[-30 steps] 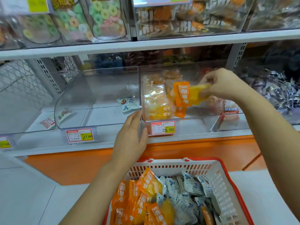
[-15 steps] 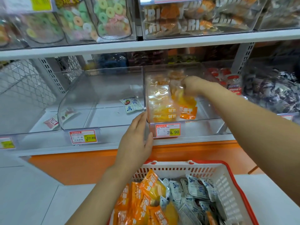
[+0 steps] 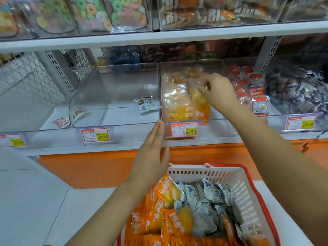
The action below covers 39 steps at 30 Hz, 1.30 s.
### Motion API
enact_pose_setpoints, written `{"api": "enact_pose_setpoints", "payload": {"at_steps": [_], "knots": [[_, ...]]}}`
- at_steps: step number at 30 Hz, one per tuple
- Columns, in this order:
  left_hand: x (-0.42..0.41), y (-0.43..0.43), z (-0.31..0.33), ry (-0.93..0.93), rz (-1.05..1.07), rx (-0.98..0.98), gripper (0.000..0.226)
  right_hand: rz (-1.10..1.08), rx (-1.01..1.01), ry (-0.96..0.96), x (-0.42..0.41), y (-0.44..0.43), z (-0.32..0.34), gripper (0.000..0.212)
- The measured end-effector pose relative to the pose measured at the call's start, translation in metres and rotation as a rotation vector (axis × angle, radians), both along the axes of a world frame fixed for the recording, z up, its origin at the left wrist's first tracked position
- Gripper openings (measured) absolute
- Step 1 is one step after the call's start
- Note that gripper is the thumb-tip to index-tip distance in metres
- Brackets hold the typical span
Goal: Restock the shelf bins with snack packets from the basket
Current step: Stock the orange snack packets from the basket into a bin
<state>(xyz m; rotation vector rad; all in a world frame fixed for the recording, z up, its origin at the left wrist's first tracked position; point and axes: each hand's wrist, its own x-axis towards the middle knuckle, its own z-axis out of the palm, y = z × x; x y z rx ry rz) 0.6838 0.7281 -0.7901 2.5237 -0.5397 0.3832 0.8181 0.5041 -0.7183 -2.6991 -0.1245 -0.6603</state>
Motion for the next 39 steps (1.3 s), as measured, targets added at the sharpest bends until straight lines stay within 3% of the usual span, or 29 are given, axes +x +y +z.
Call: {"api": "enact_pose_setpoints", "payload": {"at_steps": [3, 6, 9, 13, 18, 22, 24, 29, 31, 34, 39], "knots": [[-0.020, 0.003, -0.018, 0.070, -0.044, 0.015, 0.060, -0.012, 0.184, -0.136, -0.063, -0.007, -0.011, 0.039], [-0.037, 0.011, -0.037, 0.211, -0.057, 0.080, 0.051, 0.102, 0.228, -0.081, -0.110, 0.004, -0.040, 0.046], [-0.050, 0.021, -0.055, 0.353, -0.029, 0.237, 0.050, 0.185, 0.175, 0.240, -0.122, 0.030, -0.087, 0.047], [-0.058, 0.042, -0.083, 0.575, 0.020, 0.403, 0.050, 0.158, 0.180, 0.789, -0.133, 0.053, -0.174, 0.030], [-0.070, 0.072, -0.107, 0.831, 0.136, 0.550, 0.052, 0.070, 0.319, 1.045, -0.147, 0.063, -0.244, 0.051], [-0.071, 0.082, -0.113, 0.847, 0.108, 0.519, 0.058, 0.055, 0.633, 1.072, -0.152, 0.078, -0.255, 0.057], [-0.069, 0.086, -0.112, 0.849, 0.098, 0.484, 0.057, 0.072, 0.672, 1.073, -0.150, 0.085, -0.254, 0.057], [-0.066, 0.087, -0.104, 0.883, 0.101, 0.456, 0.047, 0.020, 0.291, 1.081, -0.142, 0.084, -0.252, 0.046], [-0.064, 0.083, -0.097, 0.890, 0.108, 0.470, 0.046, 0.025, 0.341, 1.035, -0.139, 0.078, -0.249, 0.031], [-0.059, 0.070, -0.079, 0.790, 0.098, 0.422, 0.045, 0.121, 0.354, 0.897, -0.133, 0.067, -0.224, 0.027], [-0.043, 0.035, -0.043, 0.545, 0.068, 0.051, 0.059, 0.355, 0.300, 0.875, -0.132, 0.037, -0.126, 0.015]]}}
